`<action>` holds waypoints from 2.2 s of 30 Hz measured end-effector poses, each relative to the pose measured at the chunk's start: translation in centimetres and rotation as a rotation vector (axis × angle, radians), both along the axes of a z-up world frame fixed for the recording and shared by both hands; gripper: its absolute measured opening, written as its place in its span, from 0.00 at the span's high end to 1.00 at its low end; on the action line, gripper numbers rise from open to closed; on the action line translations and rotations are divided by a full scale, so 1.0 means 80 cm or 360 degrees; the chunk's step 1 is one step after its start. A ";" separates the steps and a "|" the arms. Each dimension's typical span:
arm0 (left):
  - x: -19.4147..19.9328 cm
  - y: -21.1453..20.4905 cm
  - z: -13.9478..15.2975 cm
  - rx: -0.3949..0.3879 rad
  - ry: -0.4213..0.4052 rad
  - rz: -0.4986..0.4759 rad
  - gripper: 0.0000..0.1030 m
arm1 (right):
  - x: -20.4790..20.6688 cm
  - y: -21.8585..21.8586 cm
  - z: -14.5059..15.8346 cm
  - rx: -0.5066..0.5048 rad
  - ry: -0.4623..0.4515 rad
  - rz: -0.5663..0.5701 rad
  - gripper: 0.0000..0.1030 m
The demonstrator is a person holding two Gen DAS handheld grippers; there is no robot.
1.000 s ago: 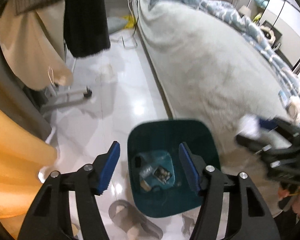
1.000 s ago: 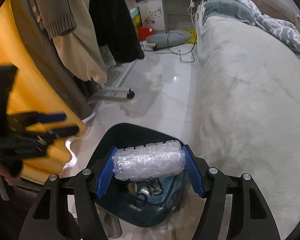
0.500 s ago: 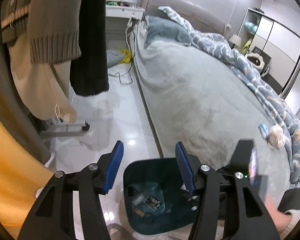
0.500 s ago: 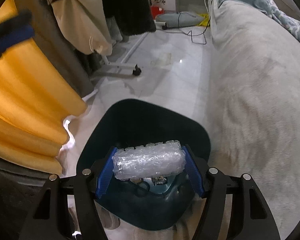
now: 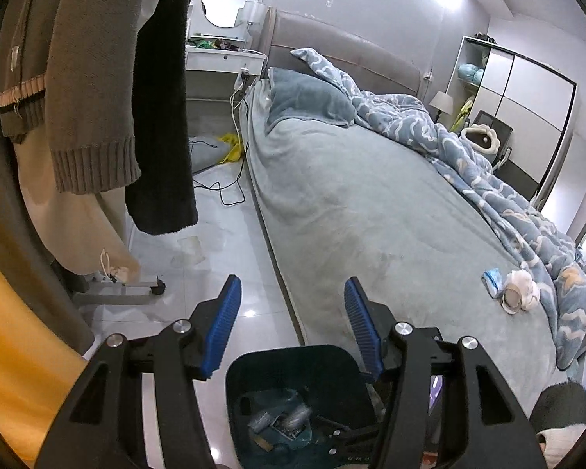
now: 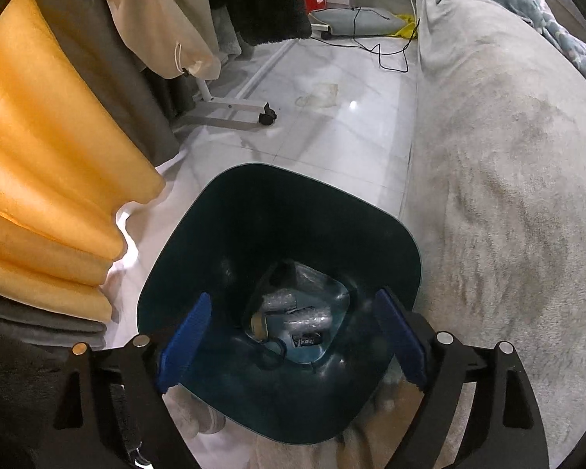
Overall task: Collect trash
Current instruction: 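Move both open tools back to the tape core and sock on the bed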
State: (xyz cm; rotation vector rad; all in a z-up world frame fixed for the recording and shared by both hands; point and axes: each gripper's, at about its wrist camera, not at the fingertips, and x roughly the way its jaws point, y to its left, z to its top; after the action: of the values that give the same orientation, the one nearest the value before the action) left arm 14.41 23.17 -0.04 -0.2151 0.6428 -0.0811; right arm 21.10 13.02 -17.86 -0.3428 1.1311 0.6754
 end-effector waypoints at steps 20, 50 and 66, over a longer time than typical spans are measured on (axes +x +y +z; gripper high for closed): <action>0.035 -0.058 0.022 -0.0028 -0.0093 -0.0079 0.15 | 0.020 -0.084 0.125 0.0221 -0.0316 -0.0144 0.14; 0.076 -0.227 0.010 0.0058 -0.0062 -0.0404 0.07 | 0.085 -0.360 0.206 0.0300 -0.0492 -0.0554 0.13; 0.076 -0.346 -0.031 0.0203 -0.0020 -0.0831 0.07 | 0.109 -0.438 0.198 0.0385 -0.0378 -0.0525 0.13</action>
State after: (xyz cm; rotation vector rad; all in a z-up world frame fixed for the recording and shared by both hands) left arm 20.46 -4.48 -2.55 0.0812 0.6765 -0.5410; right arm 29.79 -22.00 -2.05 -0.0256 0.8425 0.4586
